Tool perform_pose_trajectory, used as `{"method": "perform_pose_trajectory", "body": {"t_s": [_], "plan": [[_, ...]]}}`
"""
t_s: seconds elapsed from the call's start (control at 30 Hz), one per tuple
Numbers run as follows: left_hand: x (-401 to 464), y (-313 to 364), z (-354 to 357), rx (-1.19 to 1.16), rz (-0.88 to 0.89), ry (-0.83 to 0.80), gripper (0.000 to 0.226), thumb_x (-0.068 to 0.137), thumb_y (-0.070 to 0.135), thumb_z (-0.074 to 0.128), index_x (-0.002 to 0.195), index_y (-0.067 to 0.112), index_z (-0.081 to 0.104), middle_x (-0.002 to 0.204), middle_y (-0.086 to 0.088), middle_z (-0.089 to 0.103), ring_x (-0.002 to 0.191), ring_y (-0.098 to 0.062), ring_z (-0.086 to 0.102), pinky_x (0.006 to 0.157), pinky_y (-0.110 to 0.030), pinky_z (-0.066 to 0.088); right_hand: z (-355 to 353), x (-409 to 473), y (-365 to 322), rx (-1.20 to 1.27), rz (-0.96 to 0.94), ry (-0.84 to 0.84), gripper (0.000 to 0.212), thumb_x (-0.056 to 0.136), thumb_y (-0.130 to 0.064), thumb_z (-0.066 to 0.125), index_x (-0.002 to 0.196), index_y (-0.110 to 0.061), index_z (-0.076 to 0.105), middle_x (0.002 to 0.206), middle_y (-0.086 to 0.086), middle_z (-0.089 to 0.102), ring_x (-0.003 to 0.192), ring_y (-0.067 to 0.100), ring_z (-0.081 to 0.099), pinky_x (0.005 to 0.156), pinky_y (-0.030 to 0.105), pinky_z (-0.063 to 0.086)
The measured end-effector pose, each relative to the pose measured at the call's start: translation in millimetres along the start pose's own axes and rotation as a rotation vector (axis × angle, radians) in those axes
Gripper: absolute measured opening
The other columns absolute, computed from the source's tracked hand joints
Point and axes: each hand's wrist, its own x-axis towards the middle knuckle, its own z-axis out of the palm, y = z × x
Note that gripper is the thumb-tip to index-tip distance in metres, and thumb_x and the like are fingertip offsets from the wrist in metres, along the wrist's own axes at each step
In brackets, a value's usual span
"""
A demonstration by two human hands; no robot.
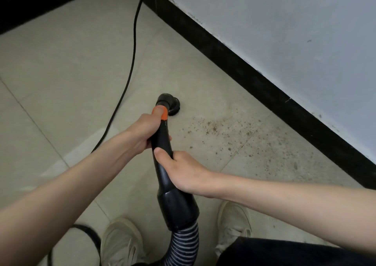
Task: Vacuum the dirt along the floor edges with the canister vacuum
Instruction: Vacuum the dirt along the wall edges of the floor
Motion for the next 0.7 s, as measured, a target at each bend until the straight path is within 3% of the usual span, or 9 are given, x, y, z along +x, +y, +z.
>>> {"method": "perform_pose_trajectory", "body": {"t_s": [0.13,0.27,0.43,0.57,0.7], "plan": [[1.6,-6.3,-3.6,-0.042,-0.013,0.017,0.04,0.096,0.04,0.042,0.102,0.001,0.047,0.075,-0.013,0.055,0.056,-0.024,0.057,0.055,-0.031,0.048,2.4,1.2,2.7,0.015,-0.002,-0.017,0.05,0.099,-0.053,0.032,0.078,-0.013,0.053,0.073,0.007,0.056,0.071,0.022,0.058,0.071,0.034,0.047],[10.0,0.3,-10.8,-0.089,-0.005,0.037,0.035,0.096,0.039,0.044,0.098,0.003,0.048,0.076,-0.011,0.054,0.057,-0.024,0.057,0.053,-0.031,0.047,-1.0,14.5,-2.3,0.046,0.004,-0.04,0.049,0.099,-0.053,0.033,0.087,-0.011,0.056,0.084,0.013,0.063,0.081,0.027,0.064,0.083,0.04,0.051],[36.4,29.9,-26.2,-0.178,0.033,0.028,0.035,0.095,0.039,0.047,0.1,0.004,0.048,0.073,-0.009,0.053,0.056,-0.021,0.054,0.056,-0.03,0.05,-12.2,53.7,-23.2,0.08,-0.031,-0.03,0.048,0.1,-0.052,0.035,0.077,-0.014,0.052,0.103,0.03,0.067,0.095,0.041,0.067,0.093,0.045,0.051],[51.4,37.1,-36.1,-0.25,0.074,-0.028,0.037,0.096,0.042,0.048,0.086,0.007,0.051,0.071,-0.007,0.053,0.058,-0.018,0.052,0.058,-0.028,0.047,-10.8,81.7,-23.5,0.158,-0.012,-0.06,0.046,0.098,-0.055,0.039,0.083,-0.015,0.056,0.104,0.026,0.069,0.098,0.037,0.067,0.095,0.048,0.051],[62.9,39.4,-51.8,-0.303,0.04,-0.121,0.035,0.097,0.04,0.048,0.097,0.006,0.053,0.079,-0.008,0.058,0.063,-0.016,0.053,0.063,-0.026,0.048,-8.1,97.8,-26.7,0.394,0.066,-0.249,0.04,0.1,-0.047,0.041,0.105,-0.009,0.053,0.097,0.017,0.07,0.088,0.025,0.069,0.086,0.036,0.055]]}}
